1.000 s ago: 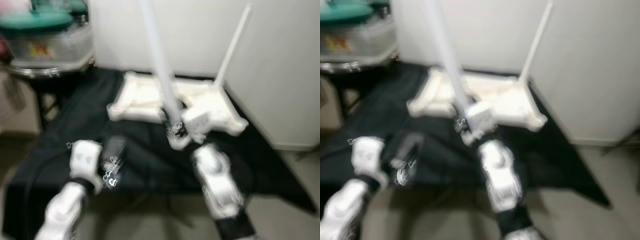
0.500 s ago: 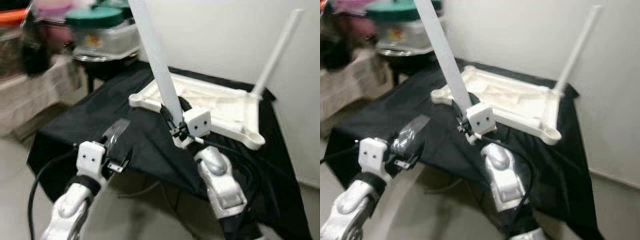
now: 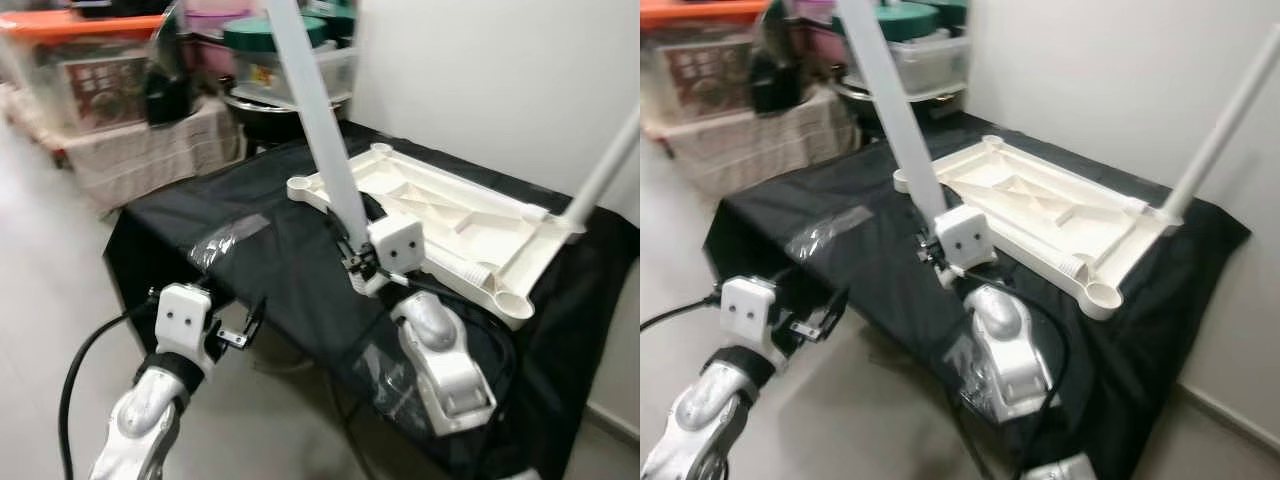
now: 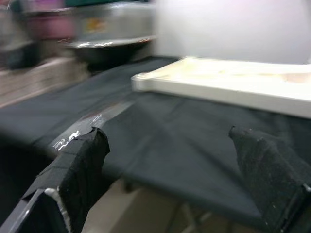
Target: Building children table
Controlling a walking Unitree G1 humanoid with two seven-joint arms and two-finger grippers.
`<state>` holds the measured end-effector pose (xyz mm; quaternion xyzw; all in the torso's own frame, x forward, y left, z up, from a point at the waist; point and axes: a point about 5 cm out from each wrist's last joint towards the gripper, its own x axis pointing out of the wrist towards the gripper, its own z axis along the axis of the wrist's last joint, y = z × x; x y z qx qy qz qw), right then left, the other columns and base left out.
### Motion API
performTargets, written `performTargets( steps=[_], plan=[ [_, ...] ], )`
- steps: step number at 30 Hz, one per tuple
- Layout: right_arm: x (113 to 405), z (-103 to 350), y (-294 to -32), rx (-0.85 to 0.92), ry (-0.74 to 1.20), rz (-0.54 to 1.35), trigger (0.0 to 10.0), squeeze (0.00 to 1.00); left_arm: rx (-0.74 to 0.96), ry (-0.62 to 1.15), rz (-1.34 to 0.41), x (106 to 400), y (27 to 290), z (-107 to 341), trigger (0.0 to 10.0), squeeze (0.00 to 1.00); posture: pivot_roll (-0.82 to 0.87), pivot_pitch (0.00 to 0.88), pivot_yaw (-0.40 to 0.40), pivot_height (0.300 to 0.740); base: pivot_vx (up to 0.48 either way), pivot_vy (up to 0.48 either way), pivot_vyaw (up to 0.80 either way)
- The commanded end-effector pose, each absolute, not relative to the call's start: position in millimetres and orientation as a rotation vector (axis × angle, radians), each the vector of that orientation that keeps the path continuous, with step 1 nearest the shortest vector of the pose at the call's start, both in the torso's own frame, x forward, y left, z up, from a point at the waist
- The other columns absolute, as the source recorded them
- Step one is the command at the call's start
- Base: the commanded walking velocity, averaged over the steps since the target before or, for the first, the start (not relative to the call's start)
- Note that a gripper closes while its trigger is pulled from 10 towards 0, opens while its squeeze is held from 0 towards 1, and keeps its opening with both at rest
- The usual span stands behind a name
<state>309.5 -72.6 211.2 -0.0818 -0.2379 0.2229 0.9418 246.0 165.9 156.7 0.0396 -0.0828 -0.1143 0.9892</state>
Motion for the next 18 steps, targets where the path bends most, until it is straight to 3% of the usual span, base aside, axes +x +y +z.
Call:
performTargets(
  steps=[1,18],
  plan=[
    [310.8,214.3,-80.8,-0.176,-0.499,0.427,0.0,0.0,0.075,-0.162,-0.244,246.6,161.7,156.0,10.0,0.0,0.06,0.0,-0.081,0.74,0.0,-0.48,0.8],
    [312.1,216.2,-80.7,-0.165,-0.505,0.418,0.0,0.0,0.07,-0.166,-0.242,246.4,161.6,156.2,10.0,0.0,0.06,0.0,-0.083,0.74,0.0,-0.48,0.8]
  ],
)
